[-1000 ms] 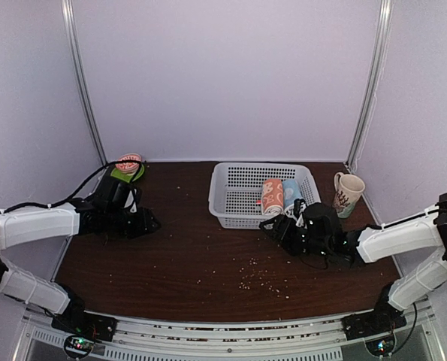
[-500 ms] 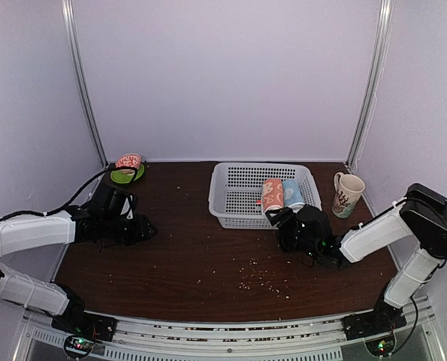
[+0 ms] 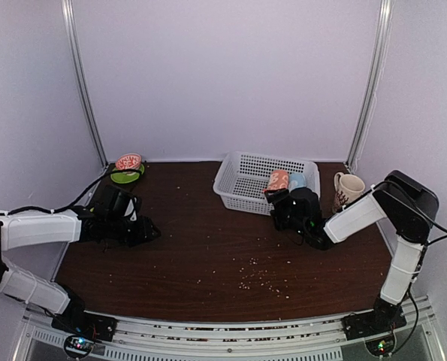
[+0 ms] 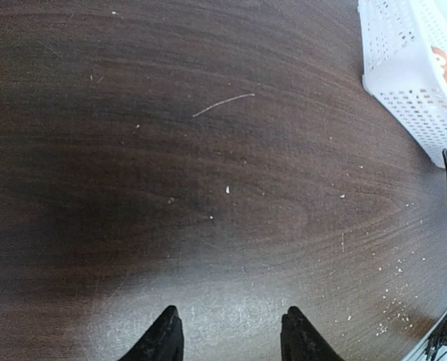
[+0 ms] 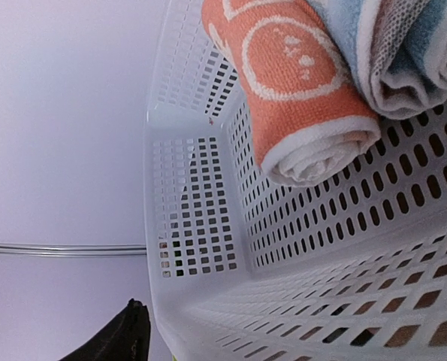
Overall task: Roll the towels
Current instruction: Move the bin to the corner of the board.
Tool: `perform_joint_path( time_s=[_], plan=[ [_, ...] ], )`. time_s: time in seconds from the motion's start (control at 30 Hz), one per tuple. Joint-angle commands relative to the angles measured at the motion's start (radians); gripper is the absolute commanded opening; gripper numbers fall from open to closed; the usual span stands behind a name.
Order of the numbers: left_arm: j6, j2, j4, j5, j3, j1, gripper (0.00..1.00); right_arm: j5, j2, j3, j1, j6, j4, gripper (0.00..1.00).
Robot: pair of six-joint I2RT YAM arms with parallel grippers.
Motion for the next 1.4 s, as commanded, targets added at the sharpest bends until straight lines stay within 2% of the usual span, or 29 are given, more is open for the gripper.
perform_joint_path(
  time_s=[0.0, 0.1, 0.2, 0.3, 0.5, 0.73, 0.83, 0.9, 1.07, 1.2, 1.37],
  plan=[
    [0.020, 0.028, 0.034, 0.016, 0.037, 0.008, 0.46, -0.027, 0.067, 0.088, -0.036, 0.032, -0.070, 0.76],
    [0.026, 0.038, 0.025, 0.018, 0.053, 0.008, 0.46, -0.053, 0.086, 0.151, -0.068, -0.003, -0.123, 0.75],
    [0.028, 0.047, 0.024, 0.020, 0.065, 0.007, 0.46, -0.107, 0.097, 0.228, -0.100, -0.071, -0.245, 0.74],
    [0.031, 0.061, 0.024, 0.024, 0.076, 0.007, 0.46, -0.162, 0.107, 0.284, -0.133, -0.130, -0.351, 0.66],
    [0.024, 0.088, 0.040, 0.040, 0.083, 0.008, 0.46, -0.254, 0.120, 0.324, -0.174, -0.193, -0.446, 0.42],
    [0.004, 0.099, 0.061, 0.062, 0.082, 0.008, 0.45, -0.307, 0.115, 0.357, -0.188, -0.222, -0.490, 0.28],
    [0.002, 0.093, 0.063, 0.060, 0.079, 0.007, 0.45, -0.322, 0.108, 0.370, -0.189, -0.217, -0.496, 0.26],
    [0.001, 0.089, 0.063, 0.060, 0.078, 0.007, 0.46, -0.337, 0.107, 0.379, -0.188, -0.197, -0.495, 0.27],
    [-0.002, 0.084, 0.061, 0.064, 0.078, 0.007, 0.45, -0.346, 0.102, 0.407, -0.185, -0.167, -0.521, 0.37],
    [-0.003, 0.074, 0.060, 0.065, 0.074, 0.008, 0.45, -0.351, 0.088, 0.412, -0.182, -0.147, -0.524, 0.52],
    [0.001, 0.061, 0.051, 0.060, 0.069, 0.007, 0.45, -0.368, 0.022, 0.411, -0.172, -0.187, -0.537, 0.76]
  ],
)
